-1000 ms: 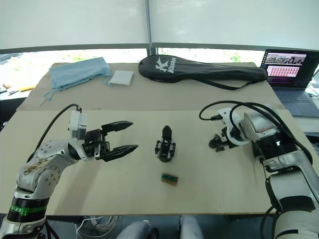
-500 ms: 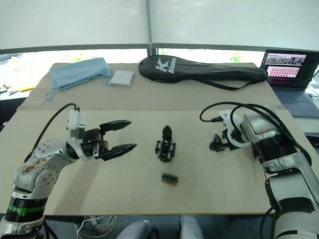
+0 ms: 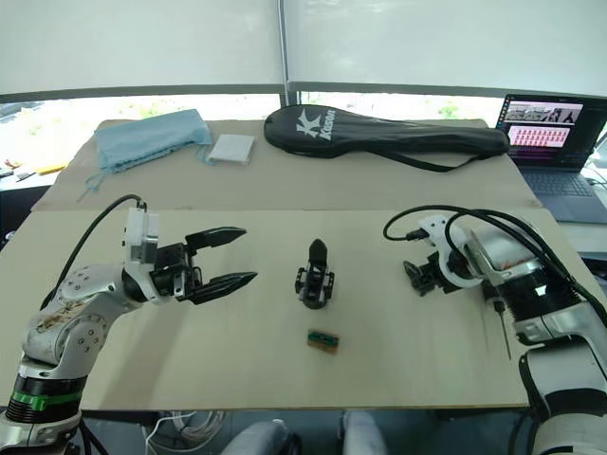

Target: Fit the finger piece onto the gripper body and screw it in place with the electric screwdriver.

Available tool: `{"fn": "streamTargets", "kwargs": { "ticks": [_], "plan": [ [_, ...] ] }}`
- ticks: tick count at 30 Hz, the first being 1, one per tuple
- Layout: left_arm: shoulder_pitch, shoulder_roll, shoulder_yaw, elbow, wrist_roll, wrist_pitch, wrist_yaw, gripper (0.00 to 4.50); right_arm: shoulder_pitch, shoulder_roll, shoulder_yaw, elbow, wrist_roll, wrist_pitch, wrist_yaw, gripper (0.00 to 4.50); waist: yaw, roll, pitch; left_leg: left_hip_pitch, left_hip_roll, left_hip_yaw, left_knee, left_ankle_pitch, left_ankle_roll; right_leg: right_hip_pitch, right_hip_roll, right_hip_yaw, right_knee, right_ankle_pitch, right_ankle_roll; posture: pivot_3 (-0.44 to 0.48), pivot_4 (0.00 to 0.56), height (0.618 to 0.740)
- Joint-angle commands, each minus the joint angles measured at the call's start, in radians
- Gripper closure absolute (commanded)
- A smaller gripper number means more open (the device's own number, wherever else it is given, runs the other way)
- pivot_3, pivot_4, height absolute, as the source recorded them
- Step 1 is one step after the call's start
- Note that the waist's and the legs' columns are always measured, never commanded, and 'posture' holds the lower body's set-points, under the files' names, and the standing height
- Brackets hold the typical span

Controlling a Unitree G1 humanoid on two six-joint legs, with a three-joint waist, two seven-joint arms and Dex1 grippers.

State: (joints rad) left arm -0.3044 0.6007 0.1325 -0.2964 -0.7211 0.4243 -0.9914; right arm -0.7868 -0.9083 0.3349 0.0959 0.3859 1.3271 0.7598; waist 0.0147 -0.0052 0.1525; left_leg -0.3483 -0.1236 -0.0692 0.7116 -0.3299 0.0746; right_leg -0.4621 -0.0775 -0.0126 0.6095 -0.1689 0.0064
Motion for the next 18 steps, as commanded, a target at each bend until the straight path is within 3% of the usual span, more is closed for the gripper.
{"fn": "streamTargets", "kwargs": {
  "ticks": [1, 5, 9, 18],
  "plan": [
    [-0.057, -0.046, 0.080, -0.010, -0.130, 0.077, 0.119, 0.00, 0.047, -0.052, -0.122, -0.169, -0.006, -0.235, 0.050, 3.40, -0.002, 0.000, 0.000, 0.000, 0.000, 0.000, 0.000, 0.000, 0.000, 0.000, 0.000, 0.000, 0.000, 0.000, 0.000, 0.000, 0.150, 0.740],
    [-0.123, -0.087, 0.122, 0.013, -0.206, 0.144, 0.223, 0.00, 0.125, -0.046, -0.219, -0.325, -0.082, -0.492, -0.007, 3.40, -0.004, 0.000, 0.000, 0.000, 0.000, 0.000, 0.001, 0.000, -0.001, 0.000, 0.001, 0.000, 0.001, 0.000, 0.000, 0.000, 0.150, 0.740],
    [-0.195, -0.155, 0.106, 0.041, -0.215, 0.163, 0.325, 0.00, 0.103, 0.091, -0.267, -0.438, -0.160, -0.634, -0.172, 3.40, -0.007, 0.000, 0.000, 0.002, 0.000, 0.000, 0.001, 0.001, -0.002, 0.000, 0.001, 0.000, 0.002, 0.000, 0.000, 0.000, 0.150, 0.740],
    [-0.317, -0.333, -0.006, 0.119, -0.146, 0.141, 0.402, 0.00, 0.050, 0.282, -0.196, -0.478, -0.296, -0.835, -0.268, 3.40, 0.000, -0.001, 0.000, 0.002, -0.002, 0.000, 0.002, 0.002, -0.003, 0.001, 0.001, -0.001, 0.001, 0.001, 0.000, 0.000, 0.150, 0.740]
  ]
}}
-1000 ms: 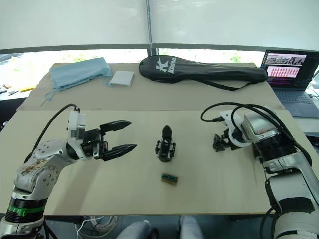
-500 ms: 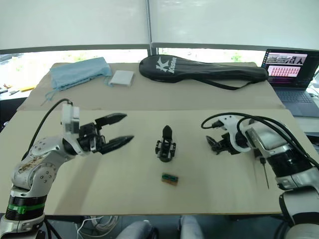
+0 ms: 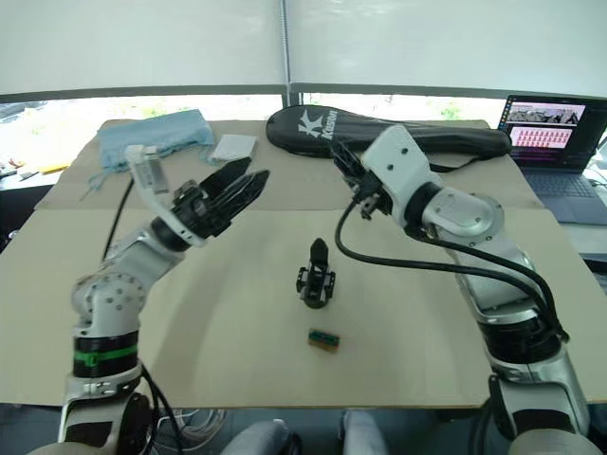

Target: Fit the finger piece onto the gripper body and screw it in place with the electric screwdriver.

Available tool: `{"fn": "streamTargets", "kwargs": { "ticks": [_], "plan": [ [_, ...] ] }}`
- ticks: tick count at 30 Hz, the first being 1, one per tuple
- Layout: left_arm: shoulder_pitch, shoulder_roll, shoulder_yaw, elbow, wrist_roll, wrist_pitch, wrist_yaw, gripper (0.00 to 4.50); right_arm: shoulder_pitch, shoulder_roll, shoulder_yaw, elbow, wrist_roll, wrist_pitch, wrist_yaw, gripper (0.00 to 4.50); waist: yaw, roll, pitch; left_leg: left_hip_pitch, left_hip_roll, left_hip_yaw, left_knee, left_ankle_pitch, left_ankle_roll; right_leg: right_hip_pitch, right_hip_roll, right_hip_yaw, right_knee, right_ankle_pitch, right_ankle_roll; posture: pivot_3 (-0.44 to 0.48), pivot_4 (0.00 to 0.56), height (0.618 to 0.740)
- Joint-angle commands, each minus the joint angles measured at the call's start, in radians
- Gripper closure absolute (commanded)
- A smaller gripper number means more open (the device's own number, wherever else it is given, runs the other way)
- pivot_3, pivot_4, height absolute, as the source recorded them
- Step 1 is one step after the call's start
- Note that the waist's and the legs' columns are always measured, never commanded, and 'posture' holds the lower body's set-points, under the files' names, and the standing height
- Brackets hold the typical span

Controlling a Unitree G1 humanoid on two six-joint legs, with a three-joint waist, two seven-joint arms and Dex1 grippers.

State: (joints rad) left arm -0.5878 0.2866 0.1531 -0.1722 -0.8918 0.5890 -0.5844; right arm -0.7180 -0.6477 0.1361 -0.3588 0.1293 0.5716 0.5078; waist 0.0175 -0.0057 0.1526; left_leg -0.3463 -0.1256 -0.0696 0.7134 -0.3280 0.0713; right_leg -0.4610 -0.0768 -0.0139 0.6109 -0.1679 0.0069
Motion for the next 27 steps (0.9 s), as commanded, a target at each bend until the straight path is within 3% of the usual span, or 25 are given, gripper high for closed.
{"fn": "streamTargets", "kwargs": {
  "ticks": [1, 13, 22, 25, 27],
  "plan": [
    [-0.041, -0.037, -0.033, 0.005, 0.036, -0.035, 0.002, 0.00, -0.022, 0.034, 0.014, -0.023, -0.054, -0.096, -0.018, 3.40, -0.005, 0.000, 0.000, 0.000, 0.000, 0.000, 0.000, 0.000, 0.000, 0.000, 0.000, 0.000, 0.000, 0.000, 0.000, 0.000, 0.150, 0.740],
    [-0.103, -0.215, -0.031, 0.077, 0.097, -0.140, 0.082, 0.00, -0.009, 0.092, 0.058, -0.041, -0.143, -0.168, 0.014, 3.40, -0.006, 0.000, 0.000, 0.001, 0.001, 0.000, 0.000, 0.001, -0.001, 0.000, 0.001, 0.001, 0.000, 0.000, 0.000, 0.000, 0.150, 0.740],
    [-0.114, -0.265, -0.035, 0.079, 0.077, -0.122, 0.092, 0.00, -0.008, 0.096, 0.050, -0.037, -0.164, -0.182, 0.026, 3.40, -0.007, 0.000, 0.000, 0.001, 0.001, 0.000, 0.000, 0.001, -0.001, 0.000, 0.001, 0.001, 0.000, 0.000, 0.000, 0.000, 0.150, 0.740],
    [-0.117, -0.283, -0.032, 0.080, 0.075, -0.127, 0.097, 0.79, -0.007, 0.096, 0.044, -0.038, -0.163, -0.181, 0.030, 3.40, -0.006, 0.000, 0.000, 0.001, 0.001, 0.000, 0.000, 0.001, -0.001, 0.000, 0.001, 0.002, 0.000, 0.000, 0.000, 0.000, 0.150, 0.740],
    [-0.115, -0.291, -0.031, 0.081, 0.075, -0.130, 0.096, 1.77, -0.007, 0.097, 0.042, -0.039, -0.163, -0.178, 0.033, 3.40, -0.006, 0.000, 0.000, 0.001, 0.001, 0.000, 0.000, 0.001, -0.001, 0.000, 0.001, 0.001, 0.000, 0.000, 0.000, 0.000, 0.150, 0.740]
  ]
}}
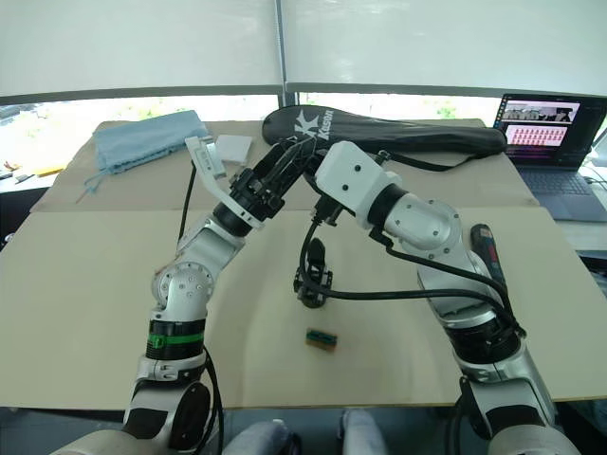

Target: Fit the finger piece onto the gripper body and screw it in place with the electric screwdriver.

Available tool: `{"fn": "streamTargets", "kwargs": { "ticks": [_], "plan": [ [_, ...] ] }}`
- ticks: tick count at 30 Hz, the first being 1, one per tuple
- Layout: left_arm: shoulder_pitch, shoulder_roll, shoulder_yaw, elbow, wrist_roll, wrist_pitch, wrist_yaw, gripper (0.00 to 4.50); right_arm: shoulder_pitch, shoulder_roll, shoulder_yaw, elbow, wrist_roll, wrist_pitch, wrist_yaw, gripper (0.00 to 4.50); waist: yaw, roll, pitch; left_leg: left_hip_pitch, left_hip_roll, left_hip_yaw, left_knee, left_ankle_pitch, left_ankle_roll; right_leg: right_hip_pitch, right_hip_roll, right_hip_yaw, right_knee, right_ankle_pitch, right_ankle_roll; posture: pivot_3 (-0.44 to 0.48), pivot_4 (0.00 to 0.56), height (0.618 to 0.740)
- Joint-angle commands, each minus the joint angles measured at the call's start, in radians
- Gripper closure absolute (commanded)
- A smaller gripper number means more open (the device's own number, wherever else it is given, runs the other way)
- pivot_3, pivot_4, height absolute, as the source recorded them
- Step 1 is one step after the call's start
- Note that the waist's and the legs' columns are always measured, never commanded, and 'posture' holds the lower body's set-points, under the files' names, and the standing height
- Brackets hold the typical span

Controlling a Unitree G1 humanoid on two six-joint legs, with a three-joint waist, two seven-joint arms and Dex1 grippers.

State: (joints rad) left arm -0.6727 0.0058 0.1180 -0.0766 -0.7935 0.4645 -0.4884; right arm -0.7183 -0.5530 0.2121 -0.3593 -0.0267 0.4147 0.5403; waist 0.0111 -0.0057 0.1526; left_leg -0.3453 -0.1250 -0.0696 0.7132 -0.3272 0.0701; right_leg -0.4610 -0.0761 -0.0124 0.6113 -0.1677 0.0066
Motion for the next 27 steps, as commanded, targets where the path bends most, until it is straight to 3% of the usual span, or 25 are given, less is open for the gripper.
{"fn": "streamTargets", "kwargs": {
  "ticks": [1, 6, 12, 14, 15, 22, 27],
  "plan": [
    [-0.028, -0.014, 0.004, -0.016, -0.023, -0.008, 0.000, 2.20, -0.005, 0.002, -0.034, -0.040, -0.007, -0.019, 0.003, 3.40, 0.000, 0.000, 0.000, 0.000, 0.000, 0.000, 0.000, 0.000, 0.000, 0.000, 0.000, 0.000, 0.000, 0.000, 0.000, 0.000, 0.150, 0.740],
    [-0.017, -0.019, 0.008, -0.024, -0.014, -0.025, -0.005, 4.47, 0.008, -0.007, -0.036, -0.048, -0.008, -0.010, 0.014, 3.40, 0.000, 0.000, 0.000, 0.000, 0.000, 0.000, 0.000, 0.000, 0.000, 0.000, 0.000, 0.000, 0.000, 0.000, 0.000, 0.000, 0.150, 0.740],
    [-0.031, -0.031, 0.039, -0.031, -0.025, -0.047, 0.017, 4.47, 0.027, -0.001, -0.056, -0.050, 0.002, 0.018, 0.019, 3.40, 0.000, 0.000, 0.000, 0.000, 0.000, 0.000, 0.000, 0.000, 0.000, 0.000, 0.000, 0.000, 0.000, 0.000, 0.000, 0.000, 0.150, 0.740],
    [-0.037, -0.036, 0.052, -0.033, -0.038, -0.046, 0.026, 4.47, 0.035, 0.012, -0.081, -0.061, 0.006, 0.128, -0.007, 3.40, 0.000, 0.000, 0.000, 0.000, 0.000, 0.000, 0.000, 0.000, 0.000, 0.000, 0.000, 0.000, 0.000, 0.000, 0.000, 0.000, 0.150, 0.740],
    [-0.039, -0.037, 0.058, -0.033, -0.044, -0.044, 0.029, 4.47, 0.035, 0.013, -0.088, -0.058, 0.001, 0.116, -0.013, 2.35, 0.001, 0.000, 0.000, 0.000, 0.000, 0.000, 0.000, 0.000, 0.000, 0.000, 0.000, 0.000, 0.000, 0.000, 0.000, 0.000, 0.150, 0.740],
    [-0.026, 0.020, 0.078, -0.028, -0.096, -0.003, -0.038, 4.47, 0.061, -0.026, -0.207, -0.097, 0.184, 0.129, 0.127, 0.01, 0.000, 0.000, 0.000, 0.000, 0.000, 0.000, 0.000, 0.000, 0.000, 0.000, 0.000, 0.000, 0.000, 0.000, 0.000, 0.000, 0.150, 0.740],
    [-0.027, 0.162, 0.074, -0.010, -0.161, 0.096, -0.220, 4.47, 0.115, -0.108, -0.379, -0.113, 0.527, 0.303, 0.325, 0.00, 0.000, 0.000, 0.000, 0.000, 0.000, -0.001, 0.000, 0.000, 0.000, 0.001, 0.000, 0.000, -0.001, 0.000, 0.000, 0.000, 0.150, 0.740]
  ]
}}
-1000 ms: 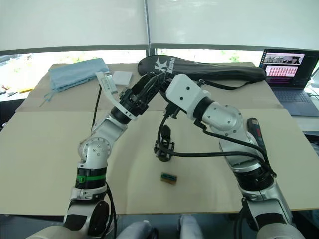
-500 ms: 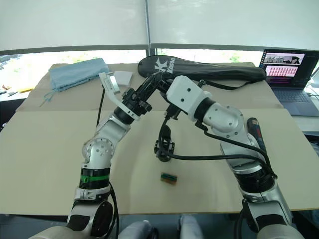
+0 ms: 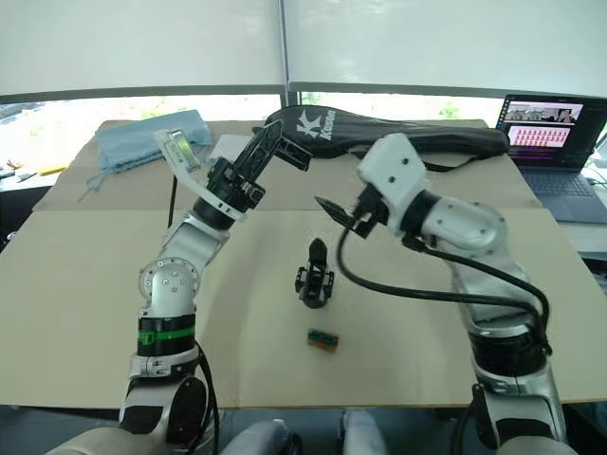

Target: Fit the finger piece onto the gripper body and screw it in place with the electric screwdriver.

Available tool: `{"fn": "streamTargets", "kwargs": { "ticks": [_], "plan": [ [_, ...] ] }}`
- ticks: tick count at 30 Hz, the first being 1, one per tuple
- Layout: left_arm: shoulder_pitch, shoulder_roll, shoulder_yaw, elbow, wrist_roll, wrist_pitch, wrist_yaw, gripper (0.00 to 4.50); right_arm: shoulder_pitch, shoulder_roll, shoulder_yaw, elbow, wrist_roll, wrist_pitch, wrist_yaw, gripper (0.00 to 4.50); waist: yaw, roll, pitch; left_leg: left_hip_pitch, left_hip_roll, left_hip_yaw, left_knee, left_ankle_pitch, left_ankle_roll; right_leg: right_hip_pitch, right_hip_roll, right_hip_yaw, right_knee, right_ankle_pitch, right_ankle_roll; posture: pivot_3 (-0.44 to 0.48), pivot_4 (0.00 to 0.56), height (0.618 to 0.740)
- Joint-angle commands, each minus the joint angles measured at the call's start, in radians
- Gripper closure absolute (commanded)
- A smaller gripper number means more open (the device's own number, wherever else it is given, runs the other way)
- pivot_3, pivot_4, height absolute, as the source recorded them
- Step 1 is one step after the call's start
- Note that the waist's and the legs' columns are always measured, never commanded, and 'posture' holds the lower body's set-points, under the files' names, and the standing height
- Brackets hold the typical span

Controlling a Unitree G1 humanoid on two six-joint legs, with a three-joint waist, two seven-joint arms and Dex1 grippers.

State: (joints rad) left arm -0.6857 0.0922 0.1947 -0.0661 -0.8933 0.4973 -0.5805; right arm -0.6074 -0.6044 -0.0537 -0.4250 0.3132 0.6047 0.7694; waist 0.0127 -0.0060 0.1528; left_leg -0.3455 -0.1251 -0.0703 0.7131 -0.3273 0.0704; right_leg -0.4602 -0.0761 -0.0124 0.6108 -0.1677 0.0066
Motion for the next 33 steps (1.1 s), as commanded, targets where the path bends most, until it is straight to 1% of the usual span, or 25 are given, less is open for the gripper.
{"fn": "streamTargets", "kwargs": {
  "ticks": [1, 4, 5, 6, 8, 10, 12, 14, 16, 19, 24, 29, 33],
  "plan": [
    [-0.020, 0.123, -0.005, -0.011, -0.087, 0.113, -0.177, 4.47, -0.002, -0.078, -0.130, -0.050, 0.240, 0.173, 0.104, 0.00, -0.003, 0.000, 0.000, 0.000, 0.000, 0.000, 0.000, 0.000, 0.000, 0.000, 0.000, 0.000, 0.000, 0.000, 0.000, 0.000, 0.150, 0.740],
    [-0.060, 0.287, -0.035, 0.043, -0.084, 0.214, -0.340, 4.47, -0.072, -0.138, -0.184, -0.046, 0.527, 0.522, 0.101, 0.00, -0.010, 0.000, 0.000, 0.000, 0.001, 0.000, 0.000, 0.000, 0.000, -0.001, 0.000, 0.000, 0.000, 0.000, -0.001, 0.000, 0.150, 0.740],
    [-0.073, 0.327, -0.048, 0.052, -0.085, 0.245, -0.383, 4.47, -0.094, -0.150, -0.193, -0.039, 0.600, 0.602, 0.098, 0.00, -0.014, 0.000, 0.000, 0.000, 0.001, 0.000, 0.000, 0.000, 0.000, -0.001, 0.000, 0.001, 0.001, 0.000, -0.001, 0.000, 0.150, 0.740],
    [-0.089, 0.369, -0.058, 0.056, -0.123, 0.320, -0.423, 4.47, -0.115, -0.155, -0.199, -0.027, 0.665, 0.678, 0.087, 0.00, -0.017, 0.000, 0.000, 0.000, 0.002, 0.000, 0.000, 0.000, 0.000, -0.001, 0.001, 0.001, 0.001, 0.000, -0.002, 0.000, 0.150, 0.740],
    [-0.108, 0.448, -0.088, 0.033, -0.182, 0.449, -0.503, 4.47, -0.148, -0.154, -0.185, -0.023, 0.723, 0.767, 0.040, 0.00, -0.017, 0.000, 0.000, 0.000, 0.003, 0.000, -0.002, 0.000, 0.000, -0.001, 0.001, 0.000, 0.001, 0.000, -0.003, 0.000, 0.150, 0.740],
    [-0.117, 0.492, -0.112, 0.007, -0.205, 0.515, -0.551, 4.47, -0.190, -0.119, -0.178, -0.007, 0.778, 0.861, -0.029, 0.00, -0.016, 0.000, 0.000, 0.000, 0.003, -0.001, -0.002, 0.000, 0.001, -0.001, 0.000, 0.000, 0.000, 0.000, -0.003, 0.000, 0.150, 0.740],
    [-0.125, 0.508, -0.121, -0.001, -0.229, 0.569, -0.556, 4.47, -0.233, -0.066, -0.189, 0.023, 0.825, 0.948, -0.101, 0.00, -0.016, 0.000, 0.000, -0.001, 0.002, 0.000, -0.002, -0.001, 0.002, -0.001, 0.000, 0.000, 0.000, 0.000, -0.003, 0.000, 0.150, 0.740],
    [-0.126, 0.500, -0.143, -0.015, -0.226, 0.605, -0.528, 4.47, -0.264, -0.001, -0.183, 0.025, 0.878, 0.997, -0.157, 0.00, -0.015, 0.000, 0.000, -0.001, 0.001, 0.000, -0.001, -0.001, 0.002, -0.001, -0.001, 0.000, 0.000, 0.001, -0.003, 0.000, 0.150, 0.740],
    [-0.126, 0.491, -0.150, -0.025, -0.233, 0.630, -0.514, 4.47, -0.276, 0.029, -0.169, 0.030, 0.929, 1.009, -0.214, 0.00, -0.011, 0.000, 0.000, -0.001, 0.001, -0.001, -0.001, -0.001, 0.001, -0.002, -0.001, 0.000, 0.001, 0.001, -0.003, 0.000, 0.150, 0.740],
    [-0.108, 0.480, -0.188, -0.058, -0.212, 0.639, -0.517, 4.47, -0.285, 0.056, -0.132, 0.066, 1.057, 1.010, -0.299, 0.00, -0.009, 0.000, 0.000, -0.001, 0.001, -0.001, -0.001, -0.001, 0.001, -0.002, -0.001, 0.000, 0.001, 0.001, -0.003, 0.000, 0.150, 0.740],
    [-0.110, 0.468, -0.210, -0.062, -0.192, 0.629, -0.523, 4.47, -0.291, 0.017, -0.070, 0.113, 1.234, 0.987, -0.431, 0.00, -0.011, 0.000, 0.000, -0.001, 0.001, -0.001, -0.001, -0.001, 0.001, -0.002, -0.001, -0.001, 0.001, 0.001, -0.002, 0.000, 0.150, 0.740],
    [-0.107, 0.470, -0.221, -0.070, -0.179, 0.626, -0.537, 4.47, -0.281, -0.079, 0.035, 0.145, 1.426, 0.892, -0.577, 0.00, -0.013, 0.000, 0.000, -0.001, 0.001, -0.001, -0.001, -0.001, 0.001, -0.002, -0.001, -0.001, 0.000, 0.001, -0.003, 0.000, 0.150, 0.740],
    [-0.101, 0.469, -0.225, -0.071, -0.165, 0.621, -0.543, 4.47, -0.272, -0.154, 0.116, 0.148, 1.545, 0.803, -0.676, 0.00, -0.013, 0.000, 0.000, -0.001, 0.001, -0.001, -0.001, -0.001, 0.001, -0.002, -0.001, -0.001, 0.000, 0.001, -0.003, 0.000, 0.150, 0.740]
  ]
}}
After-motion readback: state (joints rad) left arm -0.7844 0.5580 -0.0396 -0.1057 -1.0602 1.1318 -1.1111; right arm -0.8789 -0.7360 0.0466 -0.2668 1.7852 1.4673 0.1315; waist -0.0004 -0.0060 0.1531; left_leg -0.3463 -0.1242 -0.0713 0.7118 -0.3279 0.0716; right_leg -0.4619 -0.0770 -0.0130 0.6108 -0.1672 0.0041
